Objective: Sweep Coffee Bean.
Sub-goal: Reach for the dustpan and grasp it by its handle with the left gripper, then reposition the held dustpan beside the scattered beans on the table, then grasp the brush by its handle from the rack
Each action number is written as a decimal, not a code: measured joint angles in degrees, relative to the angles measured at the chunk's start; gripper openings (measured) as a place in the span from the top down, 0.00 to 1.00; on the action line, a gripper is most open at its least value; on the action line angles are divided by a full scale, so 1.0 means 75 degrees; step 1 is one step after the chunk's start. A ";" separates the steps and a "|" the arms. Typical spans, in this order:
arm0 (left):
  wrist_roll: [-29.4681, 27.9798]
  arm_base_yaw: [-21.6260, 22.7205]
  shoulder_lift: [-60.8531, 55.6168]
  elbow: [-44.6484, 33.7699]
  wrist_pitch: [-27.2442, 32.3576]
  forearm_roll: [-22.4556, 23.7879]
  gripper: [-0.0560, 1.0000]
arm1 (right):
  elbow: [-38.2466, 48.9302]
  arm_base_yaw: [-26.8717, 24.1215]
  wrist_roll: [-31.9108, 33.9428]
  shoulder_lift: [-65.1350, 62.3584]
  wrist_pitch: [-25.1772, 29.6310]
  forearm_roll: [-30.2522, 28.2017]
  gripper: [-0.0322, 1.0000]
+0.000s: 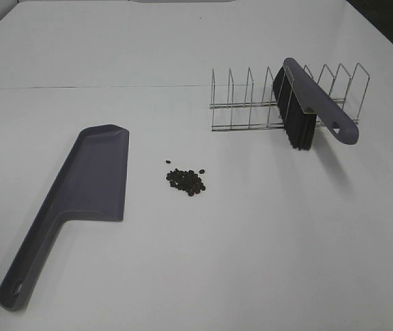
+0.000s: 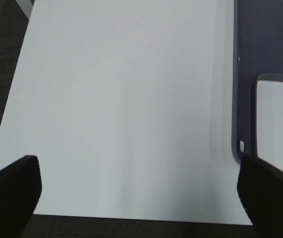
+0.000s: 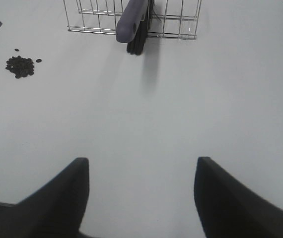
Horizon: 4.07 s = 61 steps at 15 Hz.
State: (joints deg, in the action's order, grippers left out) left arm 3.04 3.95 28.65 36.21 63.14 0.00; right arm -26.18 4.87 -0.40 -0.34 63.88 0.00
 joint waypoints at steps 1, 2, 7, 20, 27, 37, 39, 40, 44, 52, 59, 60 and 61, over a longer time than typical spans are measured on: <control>0.0000 0.0000 0.0611 0.0092 -0.0168 -0.0053 0.01 | 0.0000 0.0000 0.0000 0.0000 0.0000 0.0000 0.45; 0.0008 0.0000 0.1268 0.0183 -0.0344 -0.0176 0.01 | 0.0000 0.0000 0.0000 0.0000 0.0000 0.0000 0.45; -0.0351 -0.0733 0.4034 0.0657 -0.1261 -0.0451 0.01 | 0.0000 0.0000 0.0000 0.0000 0.0000 0.0000 0.45; -0.2506 -0.3300 0.9121 0.0848 -0.4775 -0.0336 0.01 | 0.0000 0.0000 0.0000 0.0000 0.0000 0.0000 0.45; -0.2361 -0.3300 1.0466 0.1673 -0.4576 -0.0336 0.16 | 0.0000 0.0000 0.0000 0.0000 0.0000 0.0000 0.45; -0.2361 -0.3300 1.0695 0.1788 -0.4530 -0.0260 0.65 | 0.0000 0.0000 0.0000 0.0000 0.0000 0.0000 0.45; -0.2361 -0.3300 1.0688 0.1795 -0.4431 -0.0260 0.65 | 0.0000 0.0000 0.0000 0.0000 0.0000 0.0000 0.45; -0.2361 -0.3300 1.0550 0.1795 -0.4041 -0.0260 0.65 | 0.0000 0.0000 0.0000 0.0000 0.0000 0.0000 0.45; -0.2361 -0.3300 0.9878 0.1788 -0.3598 -0.0252 0.65 | 0.0000 0.0000 0.0000 0.0000 0.0000 0.0000 0.45; -0.2368 -0.3300 0.9717 0.1788 -0.3545 -0.0183 0.65 | 0.0000 0.0000 0.0000 0.0000 0.0000 0.0000 0.45; -0.2368 -0.3300 0.9717 0.1788 -0.3568 -0.0183 0.65 | -0.1887 0.0000 0.0420 0.4018 0.0092 0.0894 0.38; -0.2368 -0.3300 0.9717 0.1788 -0.3568 -0.0183 0.65 | -0.2338 0.0000 0.0420 0.4882 0.0084 0.0932 0.33; -0.2368 -0.3300 0.9717 0.1788 -0.3568 -0.0183 0.65 | -0.2804 0.0000 0.0420 0.5684 0.0076 0.0947 0.28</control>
State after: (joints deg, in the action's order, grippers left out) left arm -14.73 -20.80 101.53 49.62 36.38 -1.38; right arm -47.21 4.87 2.75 42.28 64.46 7.10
